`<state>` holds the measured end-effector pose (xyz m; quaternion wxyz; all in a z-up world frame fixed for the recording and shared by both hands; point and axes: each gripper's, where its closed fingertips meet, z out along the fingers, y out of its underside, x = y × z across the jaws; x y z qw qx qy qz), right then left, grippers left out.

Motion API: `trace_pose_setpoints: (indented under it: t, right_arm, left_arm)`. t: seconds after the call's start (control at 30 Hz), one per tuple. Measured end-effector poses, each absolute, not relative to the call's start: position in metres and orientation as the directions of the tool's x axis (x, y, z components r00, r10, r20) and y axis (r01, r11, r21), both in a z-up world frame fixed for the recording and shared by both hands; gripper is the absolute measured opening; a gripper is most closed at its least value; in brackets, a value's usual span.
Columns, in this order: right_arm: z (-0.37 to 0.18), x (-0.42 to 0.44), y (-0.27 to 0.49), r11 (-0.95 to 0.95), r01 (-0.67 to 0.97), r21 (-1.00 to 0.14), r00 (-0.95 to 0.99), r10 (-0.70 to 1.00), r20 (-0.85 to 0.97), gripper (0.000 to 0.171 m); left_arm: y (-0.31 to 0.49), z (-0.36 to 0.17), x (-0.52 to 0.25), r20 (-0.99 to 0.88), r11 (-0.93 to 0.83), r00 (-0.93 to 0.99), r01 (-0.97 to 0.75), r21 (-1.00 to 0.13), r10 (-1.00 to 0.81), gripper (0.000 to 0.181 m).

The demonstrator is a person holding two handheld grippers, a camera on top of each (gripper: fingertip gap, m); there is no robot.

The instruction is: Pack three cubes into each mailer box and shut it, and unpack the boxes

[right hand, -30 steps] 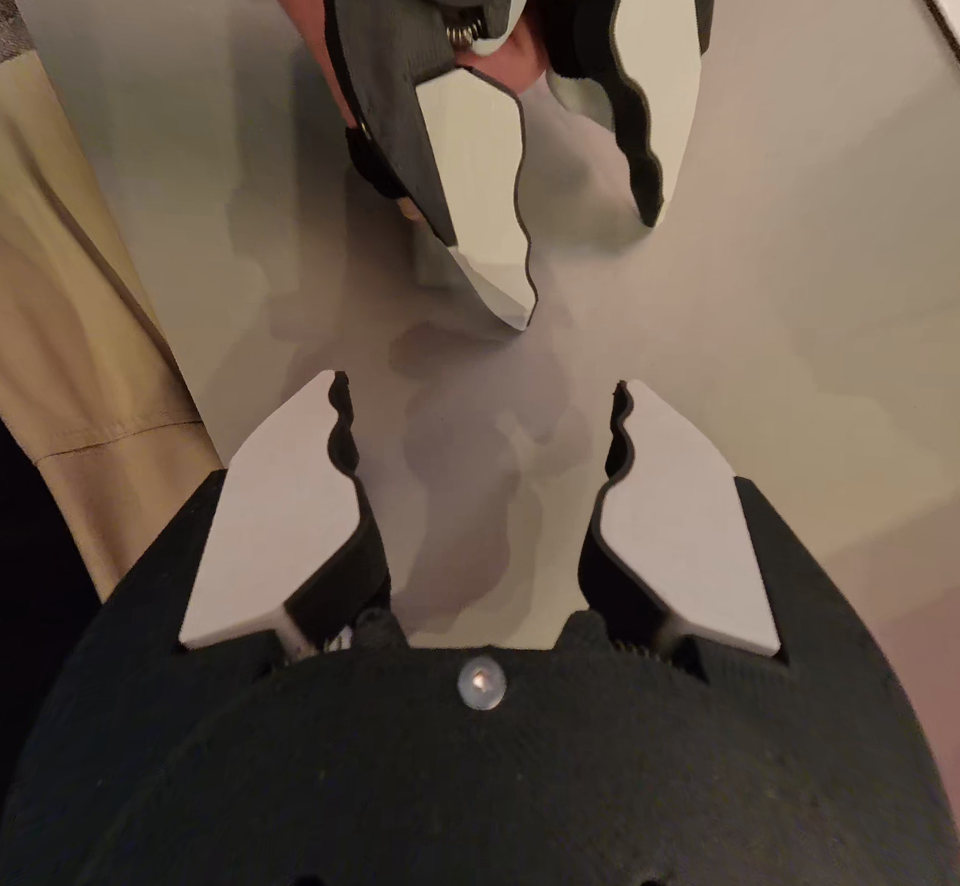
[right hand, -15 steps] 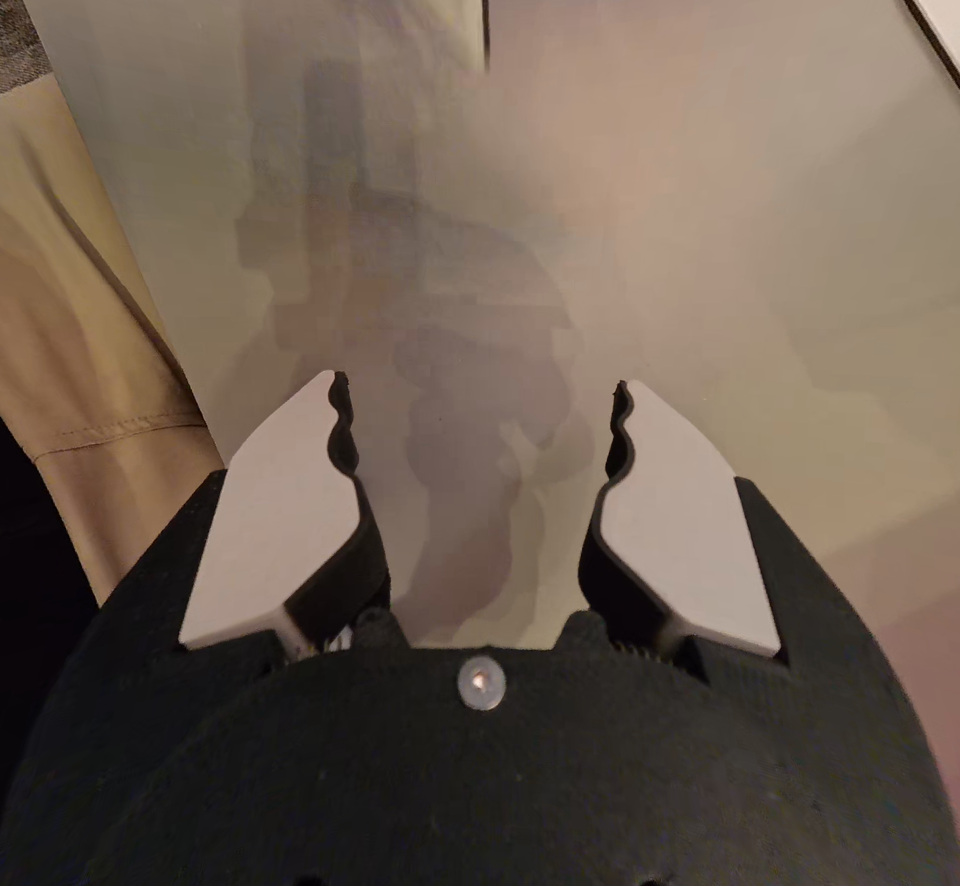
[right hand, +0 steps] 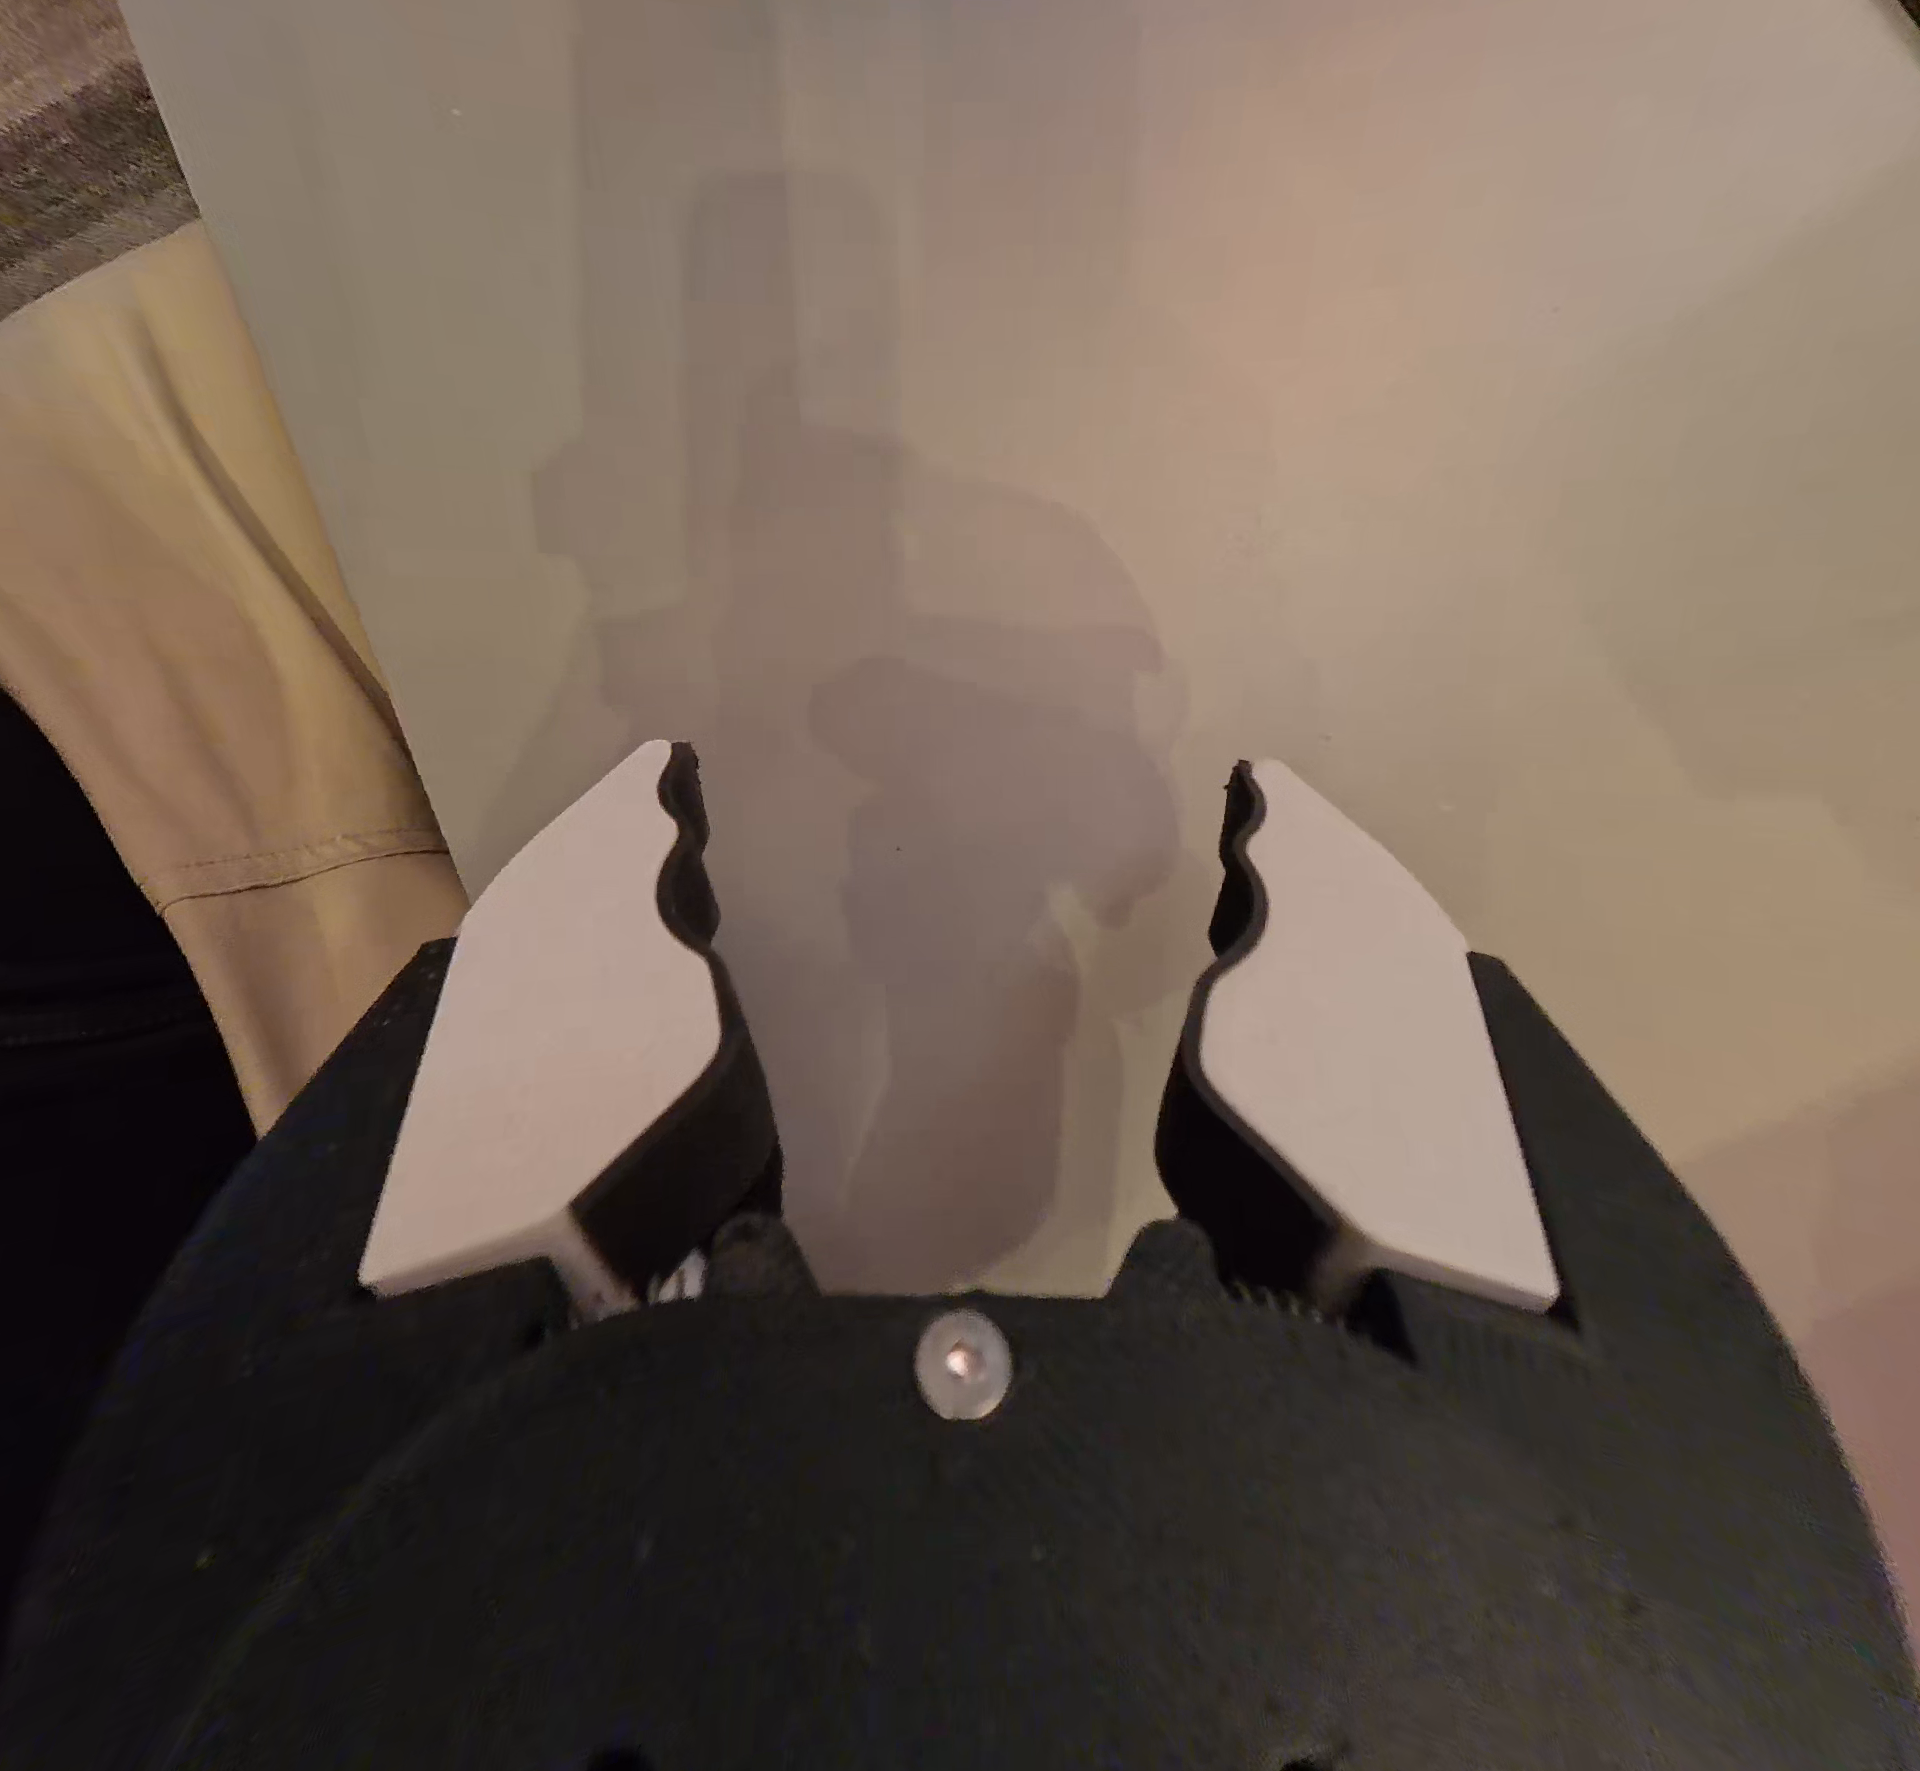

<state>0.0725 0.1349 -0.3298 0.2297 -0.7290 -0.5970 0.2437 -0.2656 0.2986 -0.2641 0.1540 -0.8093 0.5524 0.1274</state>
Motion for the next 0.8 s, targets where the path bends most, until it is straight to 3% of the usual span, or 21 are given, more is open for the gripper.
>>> trace_pose_setpoints:
  t: [0.03, 0.37, 0.8]
  right_arm:
    - [-0.331, 0.073, 0.135, -0.185, 0.759, -0.624, 0.169, 0.982, -0.086, 0.094]
    - [-0.336, 0.072, 0.135, -0.21, 0.757, -0.619, 0.163, 0.978, -0.134, 0.093]
    - [-0.335, 0.072, 0.132, -0.208, 0.757, -0.619, 0.155, 0.978, -0.14, 0.093]
  left_arm:
    - [0.302, -0.275, -0.271, -0.36, -0.34, 0.343, -0.938, -0.076, -0.868, 0.136]
    - [0.315, -0.341, -0.292, -0.241, -0.315, 0.292, -0.947, 0.063, -0.925, 0.13]
    - [0.315, -0.309, -0.296, -0.266, -0.432, 0.416, -0.902, 0.002, -0.87, 0.127]
